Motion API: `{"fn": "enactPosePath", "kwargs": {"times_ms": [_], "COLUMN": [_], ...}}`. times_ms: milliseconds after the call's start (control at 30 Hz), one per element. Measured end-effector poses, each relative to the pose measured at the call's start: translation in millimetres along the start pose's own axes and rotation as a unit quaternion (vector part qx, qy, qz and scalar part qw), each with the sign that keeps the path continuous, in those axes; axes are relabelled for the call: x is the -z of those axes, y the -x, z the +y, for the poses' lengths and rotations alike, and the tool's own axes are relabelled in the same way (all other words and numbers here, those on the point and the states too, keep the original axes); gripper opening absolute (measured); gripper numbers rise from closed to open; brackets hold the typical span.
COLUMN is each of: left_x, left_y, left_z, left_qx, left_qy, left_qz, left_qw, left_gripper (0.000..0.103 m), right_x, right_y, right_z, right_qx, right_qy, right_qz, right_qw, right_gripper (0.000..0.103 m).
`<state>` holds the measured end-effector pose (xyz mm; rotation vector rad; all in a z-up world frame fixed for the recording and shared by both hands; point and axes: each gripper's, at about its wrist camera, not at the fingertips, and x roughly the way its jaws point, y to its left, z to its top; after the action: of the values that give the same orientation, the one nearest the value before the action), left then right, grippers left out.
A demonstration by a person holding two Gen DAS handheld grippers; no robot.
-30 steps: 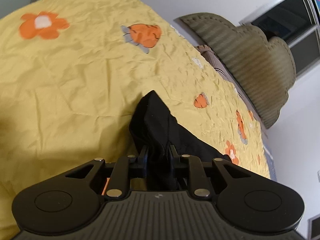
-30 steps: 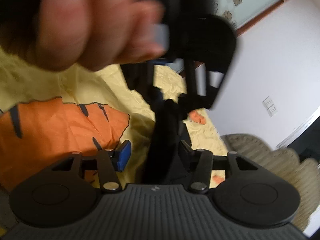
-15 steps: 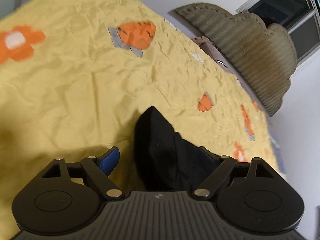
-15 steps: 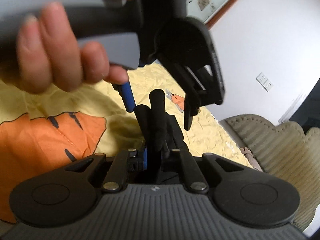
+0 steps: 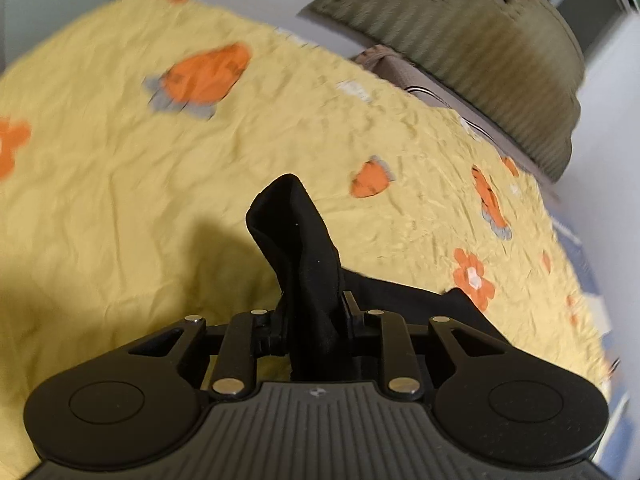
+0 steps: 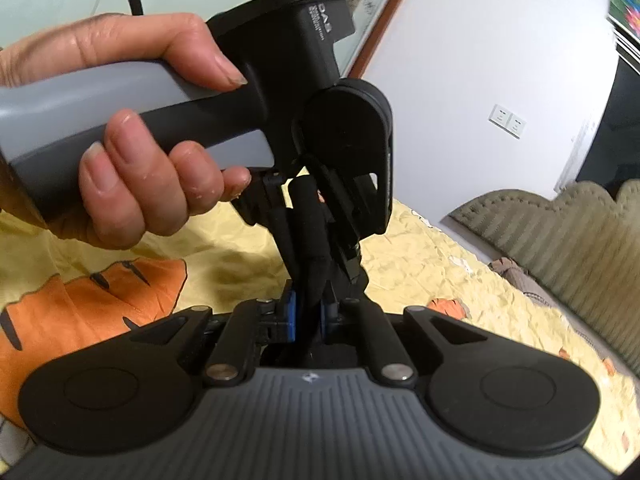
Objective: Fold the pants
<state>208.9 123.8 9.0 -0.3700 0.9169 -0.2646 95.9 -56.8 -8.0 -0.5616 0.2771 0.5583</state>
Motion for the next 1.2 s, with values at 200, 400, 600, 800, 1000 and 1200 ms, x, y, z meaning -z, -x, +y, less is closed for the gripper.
{"fn": "enactPosePath", "kwargs": {"times_ms": [200,400,600,800,1000,1200], "left_x": [1,4,13,30,56,79], "left_y": [14,23,22,10,-8,-29], "left_z": [-56,-112,-171,-230,-285,-330], "left_qx": [-0.008,0.006,0.032,0.052,0.070,0.082], "left_qy": [-0.055,-0.092,-0.130,-0.166,-0.197,-0.220], "left_qz": [-0.016,-0.016,-0.010,0.001,0.018,0.036], "left_qw": [0.9983,0.9956,0.9909,0.9847,0.9778,0.9714], "left_gripper": [0.023,0.023,0.023,0.023,0.023,0.023], "right_x": [4,17,38,64,93,126], "right_y": [30,67,104,145,179,211], "right_z": [-30,-69,-105,-137,-155,-172], "right_qx": [0.009,0.014,0.026,0.049,0.082,0.116], "right_qy": [-0.057,-0.135,-0.210,-0.280,-0.321,-0.354], "right_qz": [-0.024,-0.045,-0.070,-0.088,-0.094,-0.092], "right_qw": [0.998,0.990,0.975,0.955,0.939,0.923], "right_gripper": [0.009,0.009,0.009,0.010,0.010,0.010]}}
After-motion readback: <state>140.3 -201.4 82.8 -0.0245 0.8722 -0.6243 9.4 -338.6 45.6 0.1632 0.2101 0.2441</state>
